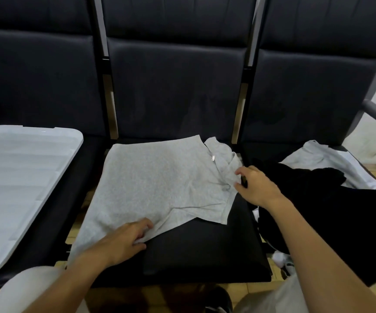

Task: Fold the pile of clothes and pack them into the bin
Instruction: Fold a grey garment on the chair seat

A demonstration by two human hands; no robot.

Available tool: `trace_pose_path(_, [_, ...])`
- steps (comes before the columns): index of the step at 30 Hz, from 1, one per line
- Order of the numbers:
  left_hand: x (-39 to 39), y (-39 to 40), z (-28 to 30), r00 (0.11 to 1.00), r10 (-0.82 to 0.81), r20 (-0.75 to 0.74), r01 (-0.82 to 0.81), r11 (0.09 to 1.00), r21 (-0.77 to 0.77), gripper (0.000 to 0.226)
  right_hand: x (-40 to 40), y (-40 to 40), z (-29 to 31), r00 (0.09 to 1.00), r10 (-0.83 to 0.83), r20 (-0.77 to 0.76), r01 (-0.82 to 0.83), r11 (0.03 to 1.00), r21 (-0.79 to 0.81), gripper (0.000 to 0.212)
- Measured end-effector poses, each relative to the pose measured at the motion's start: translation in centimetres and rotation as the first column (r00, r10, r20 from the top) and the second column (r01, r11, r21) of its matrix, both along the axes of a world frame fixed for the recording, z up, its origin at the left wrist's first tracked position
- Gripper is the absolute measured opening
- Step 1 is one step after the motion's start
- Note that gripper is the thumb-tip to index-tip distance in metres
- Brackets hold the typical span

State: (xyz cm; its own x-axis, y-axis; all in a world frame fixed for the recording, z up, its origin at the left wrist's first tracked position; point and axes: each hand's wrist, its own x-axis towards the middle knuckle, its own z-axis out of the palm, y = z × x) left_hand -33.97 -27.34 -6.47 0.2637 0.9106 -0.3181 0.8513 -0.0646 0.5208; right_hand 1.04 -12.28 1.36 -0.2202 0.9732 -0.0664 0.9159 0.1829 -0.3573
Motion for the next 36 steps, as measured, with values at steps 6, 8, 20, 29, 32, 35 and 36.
trace_pose_path(6, [-0.2, 0.2, -0.8, 0.997, 0.077, -0.009, -0.077, 0.997, -0.018, 0.033, -1.0, 0.1, -2.0, 0.978, 0.074, -0.193, -0.124, 0.958, -0.259, 0.069])
trace_pose_path(8, [0.0, 0.5, -0.6, 0.998, 0.067, 0.015, -0.067, 0.998, 0.012, 0.042, -1.6, -0.7, -3.7, 0.972, 0.192, -0.137, -0.229, 0.905, -0.358, 0.088])
trace_pose_path(20, [-2.3, -1.4, 0.4, 0.991, -0.092, -0.101, 0.088, 0.995, -0.045, 0.035, -3.8, -5.0, -4.2, 0.918, 0.37, -0.141, -0.378, 0.712, -0.591, 0.019])
trace_pose_path(29, [0.0, -0.8, 1.8, 0.987, -0.087, -0.136, 0.08, 0.995, -0.062, 0.039, -1.0, -5.1, -5.1, 0.96, 0.279, -0.023, -0.266, 0.882, -0.389, 0.019])
trace_pose_path(32, [0.2, -0.3, 1.6, 0.985, -0.06, -0.164, 0.057, 0.998, -0.025, 0.025, -1.4, -4.7, -4.9, 0.949, 0.216, 0.229, -0.152, 0.952, -0.267, 0.022])
trace_pose_path(35, [0.9, 0.2, 1.2, 0.978, -0.037, -0.207, 0.031, 0.999, -0.029, 0.01, -1.4, -3.9, -4.9, 0.961, 0.049, 0.273, -0.009, 0.989, -0.145, 0.054])
trace_pose_path(36, [1.3, 0.2, 1.2, 0.976, -0.035, -0.215, 0.031, 0.999, -0.021, 0.01, -1.2, -3.7, -5.0, 0.967, -0.012, 0.256, 0.045, 0.991, -0.126, 0.061])
